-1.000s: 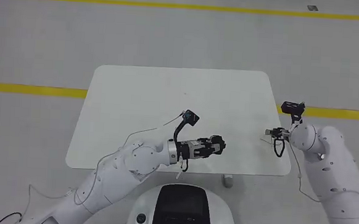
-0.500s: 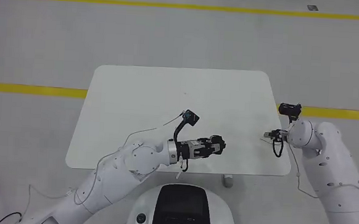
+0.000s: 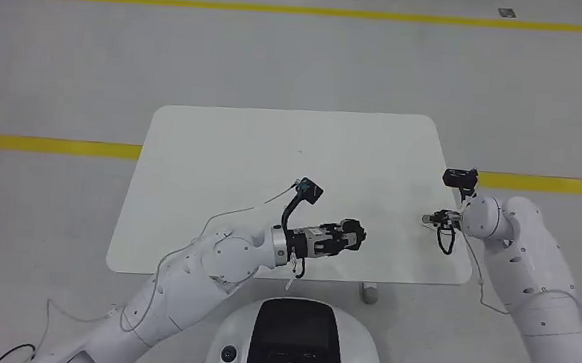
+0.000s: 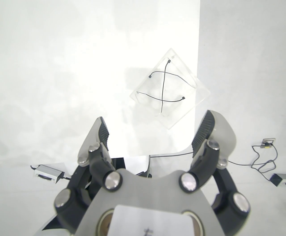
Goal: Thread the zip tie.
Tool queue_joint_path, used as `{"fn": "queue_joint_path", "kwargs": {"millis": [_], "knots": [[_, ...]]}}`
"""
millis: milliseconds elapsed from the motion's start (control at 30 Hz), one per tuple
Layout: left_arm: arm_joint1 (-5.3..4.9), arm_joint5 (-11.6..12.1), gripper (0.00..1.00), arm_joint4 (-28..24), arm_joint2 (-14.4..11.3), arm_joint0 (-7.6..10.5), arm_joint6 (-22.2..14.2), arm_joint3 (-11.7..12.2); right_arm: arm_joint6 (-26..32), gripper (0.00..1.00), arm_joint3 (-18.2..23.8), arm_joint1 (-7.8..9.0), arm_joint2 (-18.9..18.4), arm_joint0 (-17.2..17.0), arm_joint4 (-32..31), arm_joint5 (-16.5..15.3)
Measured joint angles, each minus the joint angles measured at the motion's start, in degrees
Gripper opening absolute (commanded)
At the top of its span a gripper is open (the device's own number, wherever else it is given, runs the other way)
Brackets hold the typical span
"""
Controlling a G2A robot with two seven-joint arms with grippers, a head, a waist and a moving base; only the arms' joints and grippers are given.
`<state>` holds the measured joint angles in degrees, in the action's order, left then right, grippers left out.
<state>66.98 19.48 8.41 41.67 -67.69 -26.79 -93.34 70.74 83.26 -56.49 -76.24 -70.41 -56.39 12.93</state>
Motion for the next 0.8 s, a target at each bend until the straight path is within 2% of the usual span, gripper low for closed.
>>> {"fn": "queue_joint_path", "kwargs": {"millis": [167, 267, 500, 667, 700, 733, 767, 800], "knots": [[0.0, 0.0, 0.0, 0.0, 0.0, 0.0, 0.0, 0.0, -3.26, 1.0, -1.28, -0.2, -0.84, -0.53, 2.01, -0.09], [0.0, 0.0, 0.0, 0.0, 0.0, 0.0, 0.0, 0.0, -3.73, 1.0, -1.54, -0.18, -1.63, -0.51, 3.59, -1.56], [0.0, 0.0, 0.0, 0.0, 0.0, 0.0, 0.0, 0.0, -4.62, 1.0, -1.64, -0.2, -1.77, -0.84, 3.63, -1.65], [0.0, 0.0, 0.0, 0.0, 0.0, 0.0, 0.0, 0.0, -5.89, 1.0, -0.62, 0.01, -3.2, -1.9, 2.91, -1.49], [0.0, 0.0, 0.0, 0.0, 0.0, 0.0, 0.0, 0.0, -5.89, 0.89, -0.36, 0.05, -3.44, -2.12, 2.67, -1.36], [0.0, 0.0, 0.0, 0.0, 0.0, 0.0, 0.0, 0.0, -5.98, 0.64, -0.04, 0.1, -3.75, -2.4, 2.36, -1.11], [0.0, 0.0, 0.0, 0.0, 0.0, 0.0, 0.0, 0.0, -6.07, 0.47, 0.17, 0.13, -3.98, -2.61, 2.24, -0.92], [0.0, 0.0, 0.0, 0.0, 0.0, 0.0, 0.0, 0.0, -6.16, 0.45, 0.35, 0.15, -4.23, -2.81, 2.24, -0.81]]}}
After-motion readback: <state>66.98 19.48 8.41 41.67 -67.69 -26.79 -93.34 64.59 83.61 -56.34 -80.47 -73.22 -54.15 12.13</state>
